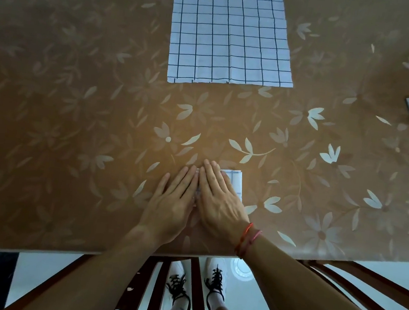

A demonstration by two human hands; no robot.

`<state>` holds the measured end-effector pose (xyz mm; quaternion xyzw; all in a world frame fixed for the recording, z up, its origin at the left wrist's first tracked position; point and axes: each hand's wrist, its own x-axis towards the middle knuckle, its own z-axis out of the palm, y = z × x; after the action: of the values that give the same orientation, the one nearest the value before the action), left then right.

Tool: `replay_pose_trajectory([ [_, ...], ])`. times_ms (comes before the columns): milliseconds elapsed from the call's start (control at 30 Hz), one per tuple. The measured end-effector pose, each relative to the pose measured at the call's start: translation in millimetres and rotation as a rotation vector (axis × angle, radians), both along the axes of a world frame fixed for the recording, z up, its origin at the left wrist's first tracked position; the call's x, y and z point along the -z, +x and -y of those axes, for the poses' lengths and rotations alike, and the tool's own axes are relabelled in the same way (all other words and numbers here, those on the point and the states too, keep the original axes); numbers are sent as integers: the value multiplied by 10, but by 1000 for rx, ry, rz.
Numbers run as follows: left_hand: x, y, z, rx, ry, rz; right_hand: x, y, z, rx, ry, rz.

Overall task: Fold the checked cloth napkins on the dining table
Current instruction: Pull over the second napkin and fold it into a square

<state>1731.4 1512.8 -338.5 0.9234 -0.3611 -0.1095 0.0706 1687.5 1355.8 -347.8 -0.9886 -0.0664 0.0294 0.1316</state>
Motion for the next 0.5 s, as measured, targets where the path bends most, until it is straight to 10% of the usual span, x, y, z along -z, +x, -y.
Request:
replay_pose_trajectory([
  [500,-26,14,-5,0,35,-24,-112,-267,868,-19,-226,-101],
])
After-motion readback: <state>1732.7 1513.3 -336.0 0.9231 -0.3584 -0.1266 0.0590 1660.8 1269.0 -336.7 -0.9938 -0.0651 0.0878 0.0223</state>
